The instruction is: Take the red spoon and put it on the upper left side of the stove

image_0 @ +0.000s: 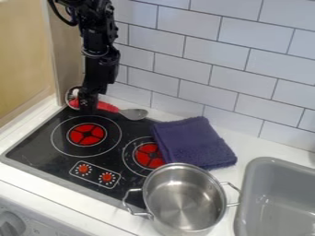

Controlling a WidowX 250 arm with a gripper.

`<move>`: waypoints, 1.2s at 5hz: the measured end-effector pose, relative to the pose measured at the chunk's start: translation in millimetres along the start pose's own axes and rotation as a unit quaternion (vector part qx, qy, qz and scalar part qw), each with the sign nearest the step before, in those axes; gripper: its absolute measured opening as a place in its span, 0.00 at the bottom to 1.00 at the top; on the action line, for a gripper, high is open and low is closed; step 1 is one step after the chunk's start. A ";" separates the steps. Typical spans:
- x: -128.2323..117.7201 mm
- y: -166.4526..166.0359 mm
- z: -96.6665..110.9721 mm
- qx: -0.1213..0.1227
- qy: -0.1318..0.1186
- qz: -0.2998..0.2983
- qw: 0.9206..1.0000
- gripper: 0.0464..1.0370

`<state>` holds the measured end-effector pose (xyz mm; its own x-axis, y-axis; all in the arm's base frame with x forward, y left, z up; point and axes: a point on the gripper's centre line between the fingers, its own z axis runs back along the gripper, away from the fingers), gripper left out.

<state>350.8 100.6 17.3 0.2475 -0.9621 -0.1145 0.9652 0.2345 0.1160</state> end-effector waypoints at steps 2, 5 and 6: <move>1.6 -4.6 45.1 0.049 -0.022 -0.002 0.999 0.96; -2.3 -29.8 98.5 0.099 -0.029 -0.013 0.995 0.96; -2.3 -29.8 98.5 0.099 -0.029 -0.013 0.995 0.96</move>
<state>313.1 82.0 111.3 0.2112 -0.9753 -0.0642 0.9345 0.1822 0.3057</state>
